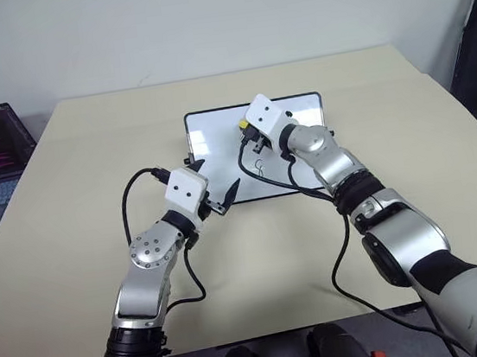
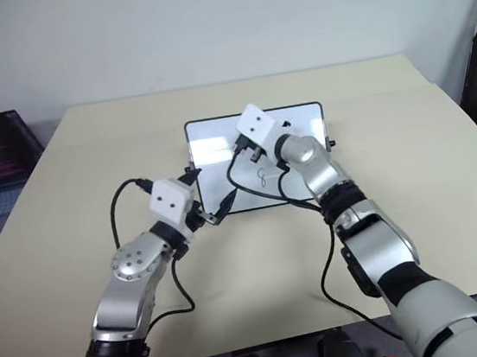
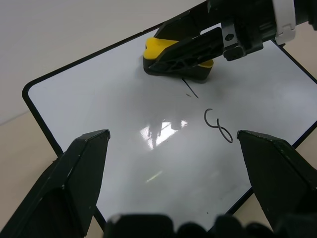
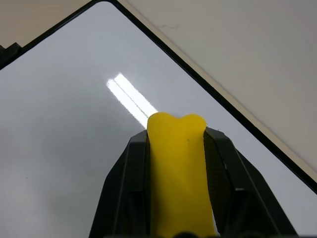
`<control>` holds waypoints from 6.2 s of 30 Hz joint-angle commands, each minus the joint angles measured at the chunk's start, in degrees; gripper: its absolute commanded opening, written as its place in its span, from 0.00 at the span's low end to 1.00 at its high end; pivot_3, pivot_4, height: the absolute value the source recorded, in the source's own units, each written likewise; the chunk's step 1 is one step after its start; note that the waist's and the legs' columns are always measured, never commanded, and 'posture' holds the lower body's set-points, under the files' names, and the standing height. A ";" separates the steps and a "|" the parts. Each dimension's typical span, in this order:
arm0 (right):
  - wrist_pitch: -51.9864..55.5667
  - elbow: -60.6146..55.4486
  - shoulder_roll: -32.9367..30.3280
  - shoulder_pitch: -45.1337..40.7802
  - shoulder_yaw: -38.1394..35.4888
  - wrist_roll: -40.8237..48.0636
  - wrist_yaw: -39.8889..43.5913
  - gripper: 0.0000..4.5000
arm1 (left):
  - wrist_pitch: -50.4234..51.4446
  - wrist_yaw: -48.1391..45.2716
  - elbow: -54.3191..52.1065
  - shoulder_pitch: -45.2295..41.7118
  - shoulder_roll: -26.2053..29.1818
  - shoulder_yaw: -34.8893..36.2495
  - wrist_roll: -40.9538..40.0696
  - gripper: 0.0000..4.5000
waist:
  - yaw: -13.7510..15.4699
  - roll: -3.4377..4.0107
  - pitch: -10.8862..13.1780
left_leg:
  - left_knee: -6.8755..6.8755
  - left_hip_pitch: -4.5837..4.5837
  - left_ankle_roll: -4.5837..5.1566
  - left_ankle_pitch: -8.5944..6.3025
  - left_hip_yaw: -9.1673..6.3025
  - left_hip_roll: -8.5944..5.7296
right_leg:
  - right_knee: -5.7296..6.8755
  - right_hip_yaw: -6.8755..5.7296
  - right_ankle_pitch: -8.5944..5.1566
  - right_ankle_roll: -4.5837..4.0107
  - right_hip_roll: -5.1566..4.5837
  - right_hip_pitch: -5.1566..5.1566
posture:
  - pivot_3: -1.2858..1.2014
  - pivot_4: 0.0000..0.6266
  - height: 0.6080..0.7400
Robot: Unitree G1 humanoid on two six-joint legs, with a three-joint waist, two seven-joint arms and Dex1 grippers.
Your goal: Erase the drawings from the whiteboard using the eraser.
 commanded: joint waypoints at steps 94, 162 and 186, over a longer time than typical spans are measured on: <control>15.42 -18.19 -4.75 11.87 0.21 1.63 -0.08 0.25 | 9.17 -0.80 -9.05 -0.04 0.83 -0.01 -1.99 1.00 | 1.25 -0.06 0.01 | 0.01 0.12 -0.01 0.01 0.04 0.00 | -0.04 -0.08 -0.02 -0.01 0.01 0.20 | 0.52 0.24 1.00; 21.21 -29.43 -0.25 12.88 -1.53 9.08 -5.25 0.25 | 12.99 -1.73 -14.91 8.57 3.25 3.62 -6.70 1.00 | 1.35 -0.05 0.05 | -0.10 -0.09 -0.06 0.02 -0.09 0.01 | -0.36 -0.10 -0.04 0.00 -0.01 0.08 | 0.52 0.24 1.00; 25.25 -34.01 -1.91 20.09 1.70 3.40 -3.96 0.25 | 12.85 -1.53 -15.17 8.42 3.69 3.74 -6.23 1.00 | 1.36 -0.05 0.04 | -0.08 -0.03 -0.04 0.01 -0.11 0.03 | -0.29 -0.10 -0.04 0.00 0.00 0.11 | 0.52 0.24 1.00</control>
